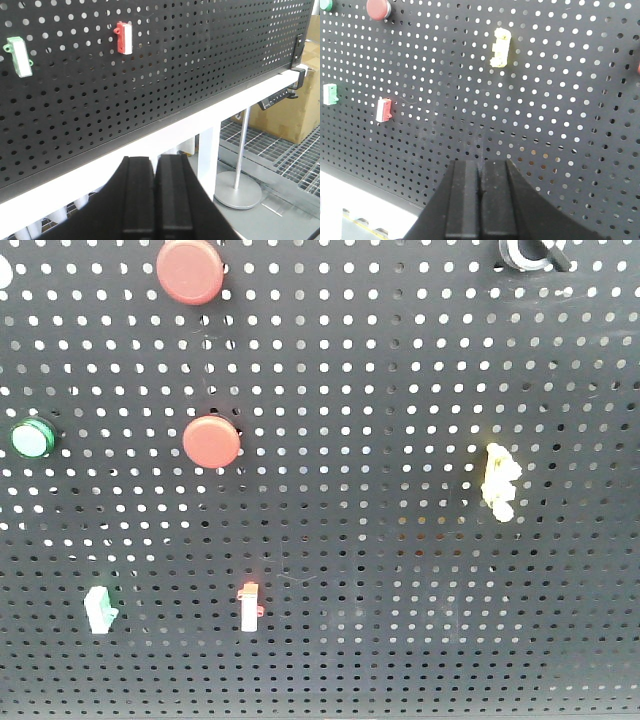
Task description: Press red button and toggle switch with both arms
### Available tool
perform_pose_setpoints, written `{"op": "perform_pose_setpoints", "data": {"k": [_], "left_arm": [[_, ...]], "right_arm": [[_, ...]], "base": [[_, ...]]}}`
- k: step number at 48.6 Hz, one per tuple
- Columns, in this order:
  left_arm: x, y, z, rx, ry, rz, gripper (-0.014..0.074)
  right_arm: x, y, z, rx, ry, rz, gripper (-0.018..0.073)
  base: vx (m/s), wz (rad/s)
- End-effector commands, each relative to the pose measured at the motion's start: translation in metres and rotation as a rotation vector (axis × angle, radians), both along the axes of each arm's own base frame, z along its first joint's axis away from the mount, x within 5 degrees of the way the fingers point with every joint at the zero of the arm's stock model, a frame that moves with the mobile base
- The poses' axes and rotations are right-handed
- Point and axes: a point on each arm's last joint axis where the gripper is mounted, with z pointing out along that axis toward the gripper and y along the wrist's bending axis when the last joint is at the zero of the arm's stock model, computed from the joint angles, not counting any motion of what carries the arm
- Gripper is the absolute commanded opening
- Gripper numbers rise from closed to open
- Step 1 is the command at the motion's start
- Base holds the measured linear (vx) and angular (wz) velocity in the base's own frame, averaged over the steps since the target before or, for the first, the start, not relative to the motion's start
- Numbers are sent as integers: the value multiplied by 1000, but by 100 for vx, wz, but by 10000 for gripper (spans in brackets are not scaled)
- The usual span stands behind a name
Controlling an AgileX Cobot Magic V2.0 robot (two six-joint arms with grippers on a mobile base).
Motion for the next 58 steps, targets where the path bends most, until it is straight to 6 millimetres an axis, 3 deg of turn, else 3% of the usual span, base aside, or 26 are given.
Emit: {"op": "perform_pose_setpoints", "data": {"k": [1, 5, 10, 22, 58], "left_arm": [[1, 4, 10, 22, -63, 47, 2], [2, 12, 4, 198, -150, 115, 2], [6, 23, -6, 238, -208, 253, 2], [21, 32, -51, -16, -277, 448, 2], [21, 33, -47, -47, -272, 467, 2]], "right_arm": [[-4, -4, 13, 39, -73, -35, -3], [-4, -4, 13, 39, -73, -35, -3], [-4, -4, 13, 39, -73, -35, -3], [-4, -4, 13, 39, -72, -34, -3], [-4, -4, 13, 39, -72, -34, -3]], "base": [[0, 0], [0, 0], [0, 0], [0, 0], [0, 0]]}}
